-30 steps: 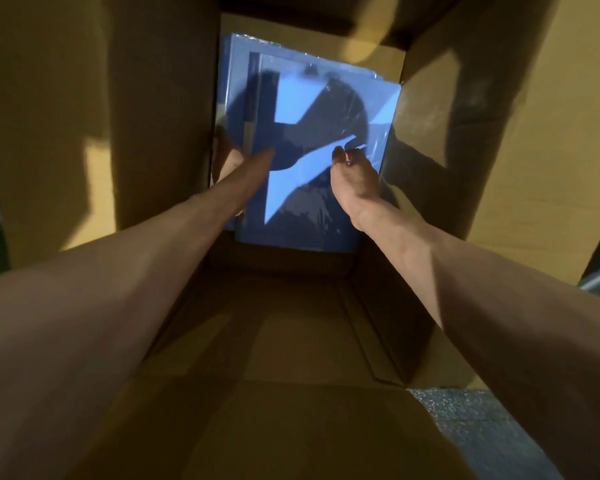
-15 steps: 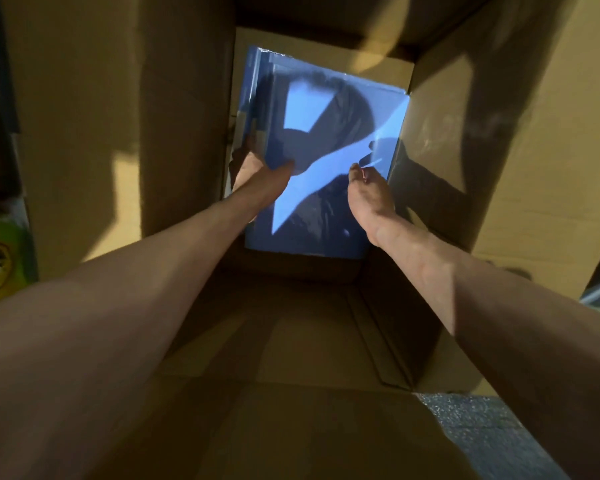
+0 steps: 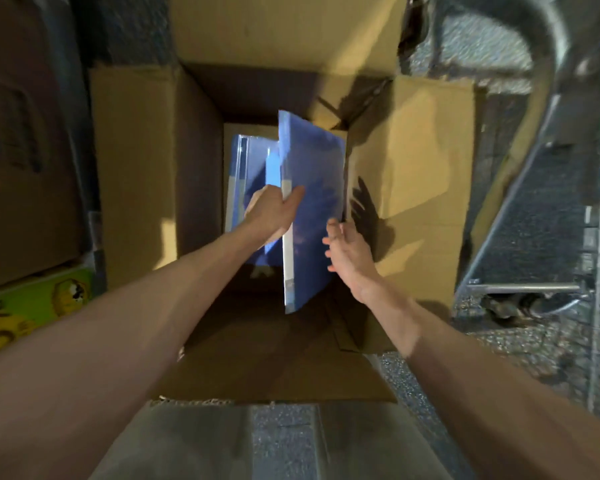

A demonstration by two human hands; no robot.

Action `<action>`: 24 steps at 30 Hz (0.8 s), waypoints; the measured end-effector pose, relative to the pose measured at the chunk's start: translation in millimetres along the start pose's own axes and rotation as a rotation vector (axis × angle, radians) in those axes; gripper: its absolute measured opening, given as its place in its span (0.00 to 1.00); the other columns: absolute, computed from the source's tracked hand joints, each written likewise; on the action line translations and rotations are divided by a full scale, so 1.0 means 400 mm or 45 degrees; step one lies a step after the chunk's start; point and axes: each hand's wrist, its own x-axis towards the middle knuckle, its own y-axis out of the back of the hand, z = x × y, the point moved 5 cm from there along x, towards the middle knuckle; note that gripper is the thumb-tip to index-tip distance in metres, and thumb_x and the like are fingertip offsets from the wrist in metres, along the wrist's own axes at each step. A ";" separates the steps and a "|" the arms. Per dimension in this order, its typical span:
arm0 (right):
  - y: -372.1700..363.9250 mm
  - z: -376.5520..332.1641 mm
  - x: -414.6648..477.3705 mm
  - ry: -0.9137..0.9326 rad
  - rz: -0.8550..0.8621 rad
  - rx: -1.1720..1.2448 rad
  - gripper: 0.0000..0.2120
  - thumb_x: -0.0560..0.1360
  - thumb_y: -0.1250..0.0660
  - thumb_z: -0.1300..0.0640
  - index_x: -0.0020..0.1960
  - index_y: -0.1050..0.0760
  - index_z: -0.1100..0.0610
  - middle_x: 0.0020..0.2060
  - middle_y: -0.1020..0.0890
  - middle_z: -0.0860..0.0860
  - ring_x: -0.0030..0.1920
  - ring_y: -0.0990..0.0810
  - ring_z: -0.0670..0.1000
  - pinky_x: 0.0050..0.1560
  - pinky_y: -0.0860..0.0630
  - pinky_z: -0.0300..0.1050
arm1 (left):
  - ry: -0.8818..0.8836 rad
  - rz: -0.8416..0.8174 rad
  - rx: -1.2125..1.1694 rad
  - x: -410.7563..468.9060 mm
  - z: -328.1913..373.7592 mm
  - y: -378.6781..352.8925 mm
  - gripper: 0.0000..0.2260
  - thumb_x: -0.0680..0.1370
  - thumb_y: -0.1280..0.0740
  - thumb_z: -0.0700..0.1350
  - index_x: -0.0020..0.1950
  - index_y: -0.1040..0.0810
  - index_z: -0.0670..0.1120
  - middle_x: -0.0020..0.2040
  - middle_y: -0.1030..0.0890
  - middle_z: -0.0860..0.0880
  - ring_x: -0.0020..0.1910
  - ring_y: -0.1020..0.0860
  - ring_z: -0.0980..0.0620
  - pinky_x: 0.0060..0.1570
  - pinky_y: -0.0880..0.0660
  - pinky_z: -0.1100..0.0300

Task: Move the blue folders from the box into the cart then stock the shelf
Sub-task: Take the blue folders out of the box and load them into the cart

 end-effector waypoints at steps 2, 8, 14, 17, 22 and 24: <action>0.044 -0.046 -0.091 0.029 -0.030 -0.006 0.30 0.77 0.49 0.32 0.57 0.26 0.56 0.55 0.19 0.59 0.57 0.21 0.62 0.61 0.26 0.65 | 0.002 0.019 0.012 -0.079 0.053 0.055 0.23 0.83 0.41 0.57 0.47 0.21 0.38 0.43 0.21 0.41 0.45 0.22 0.43 0.39 0.33 0.58; 0.150 -0.198 -0.319 0.194 -0.138 -0.081 0.25 0.77 0.37 0.36 0.68 0.26 0.49 0.64 0.21 0.48 0.66 0.24 0.53 0.63 0.29 0.45 | -0.024 0.048 -0.084 -0.291 0.181 0.195 0.21 0.84 0.40 0.54 0.35 0.26 0.44 0.32 0.25 0.47 0.34 0.25 0.46 0.30 0.33 0.56; 0.137 -0.255 -0.426 0.486 -0.276 -0.389 0.42 0.73 0.28 0.41 0.80 0.45 0.51 0.75 0.32 0.49 0.72 0.32 0.51 0.60 0.36 0.37 | -0.031 -0.099 -0.251 -0.346 0.194 0.220 0.22 0.85 0.42 0.55 0.53 0.18 0.39 0.47 0.15 0.40 0.43 0.15 0.45 0.45 0.16 0.53; 0.089 -0.260 -0.428 0.664 -0.058 -0.644 0.35 0.79 0.33 0.48 0.79 0.44 0.59 0.63 0.22 0.59 0.58 0.20 0.59 0.48 0.26 0.46 | -0.072 -0.205 -0.261 -0.336 0.200 0.220 0.24 0.85 0.43 0.56 0.55 0.19 0.37 0.47 0.16 0.41 0.44 0.17 0.48 0.42 0.18 0.60; 0.036 -0.282 -0.403 0.735 0.112 -0.703 0.16 0.82 0.44 0.63 0.68 0.35 0.70 0.53 0.23 0.63 0.51 0.22 0.62 0.44 0.32 0.47 | 0.009 -0.356 -0.225 -0.277 0.159 0.223 0.31 0.80 0.52 0.70 0.60 0.18 0.50 0.54 0.16 0.50 0.52 0.19 0.53 0.56 0.24 0.55; 0.023 -0.297 -0.376 0.632 0.077 -0.562 0.14 0.82 0.45 0.64 0.66 0.34 0.67 0.50 0.28 0.58 0.50 0.27 0.57 0.48 0.34 0.46 | 0.032 -0.244 -0.362 -0.254 0.116 0.230 0.29 0.82 0.53 0.67 0.65 0.22 0.52 0.57 0.17 0.48 0.53 0.20 0.51 0.57 0.25 0.53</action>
